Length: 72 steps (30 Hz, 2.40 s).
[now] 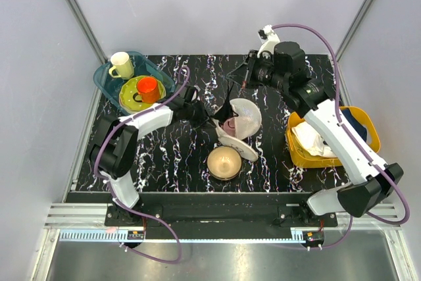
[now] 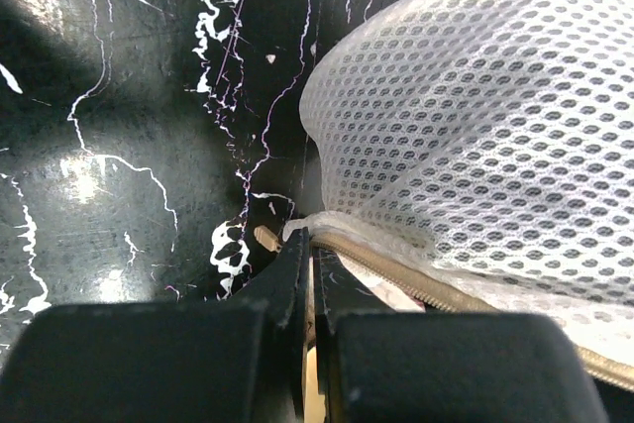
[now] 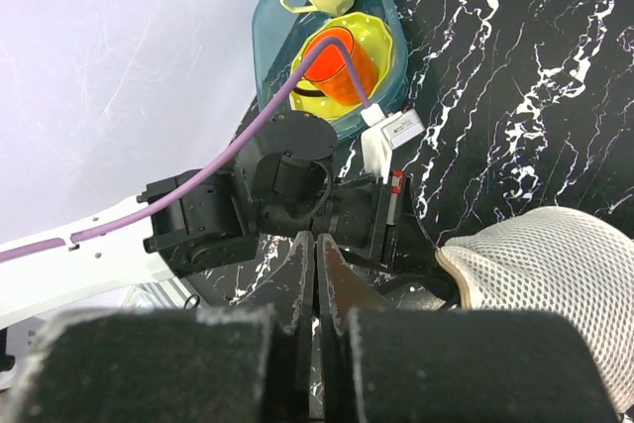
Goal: Unzip the laundry bag and remove the bra
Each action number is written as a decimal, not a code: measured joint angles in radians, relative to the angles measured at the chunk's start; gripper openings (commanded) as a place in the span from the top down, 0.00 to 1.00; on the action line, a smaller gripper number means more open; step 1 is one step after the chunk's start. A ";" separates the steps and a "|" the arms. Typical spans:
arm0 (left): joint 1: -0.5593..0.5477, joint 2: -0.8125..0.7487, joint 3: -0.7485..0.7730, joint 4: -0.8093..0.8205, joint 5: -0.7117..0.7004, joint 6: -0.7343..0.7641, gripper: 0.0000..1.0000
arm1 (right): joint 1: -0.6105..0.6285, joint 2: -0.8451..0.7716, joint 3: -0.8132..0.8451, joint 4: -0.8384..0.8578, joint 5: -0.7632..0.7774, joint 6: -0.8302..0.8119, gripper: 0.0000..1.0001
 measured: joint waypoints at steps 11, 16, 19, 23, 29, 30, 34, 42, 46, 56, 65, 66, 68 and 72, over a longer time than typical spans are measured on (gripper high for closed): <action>0.000 -0.042 0.000 0.015 0.024 -0.032 1.00 | 0.000 0.056 0.002 -0.023 0.006 -0.003 1.00; 0.000 -0.177 0.000 0.003 0.021 -0.047 1.00 | 0.000 0.122 0.003 -0.013 -0.002 -0.004 1.00; -0.001 -0.229 0.000 0.008 0.020 -0.052 1.00 | -0.001 0.190 0.028 -0.017 -0.027 -0.005 0.81; -0.001 -0.221 -0.009 0.018 0.021 -0.060 1.00 | -0.002 0.324 0.123 -0.090 -0.047 -0.024 0.36; -0.001 -0.174 -0.057 0.025 0.024 -0.069 1.00 | -0.033 0.345 0.076 -0.146 0.003 -0.055 0.15; -0.001 -0.172 -0.059 0.025 0.024 -0.070 1.00 | -0.052 0.314 0.031 -0.137 0.010 -0.050 0.15; -0.001 -0.154 -0.064 0.039 0.028 -0.071 1.00 | -0.160 0.183 -0.113 -0.107 0.029 -0.018 0.28; -0.001 -0.130 -0.117 0.085 0.049 -0.069 1.00 | -0.159 0.139 -0.301 -0.019 0.016 0.045 0.41; -0.001 -0.119 -0.131 0.096 0.057 -0.070 1.00 | -0.085 0.170 -0.316 -0.004 0.038 0.069 0.48; -0.001 -0.106 -0.130 0.076 0.053 -0.049 1.00 | -0.007 0.282 -0.270 0.064 0.096 0.177 0.47; -0.001 -0.106 -0.130 0.076 0.053 -0.048 1.00 | -0.007 0.459 -0.188 0.116 0.121 0.285 0.29; -0.001 -0.106 -0.130 0.076 0.053 -0.048 1.00 | -0.007 0.473 -0.186 0.117 0.124 0.296 0.27; -0.001 -0.106 -0.130 0.076 0.053 -0.048 1.00 | -0.007 0.490 -0.185 0.114 0.130 0.312 0.24; -0.002 -0.106 -0.130 0.077 0.053 -0.048 1.00 | -0.007 0.493 -0.185 0.119 0.137 0.332 0.27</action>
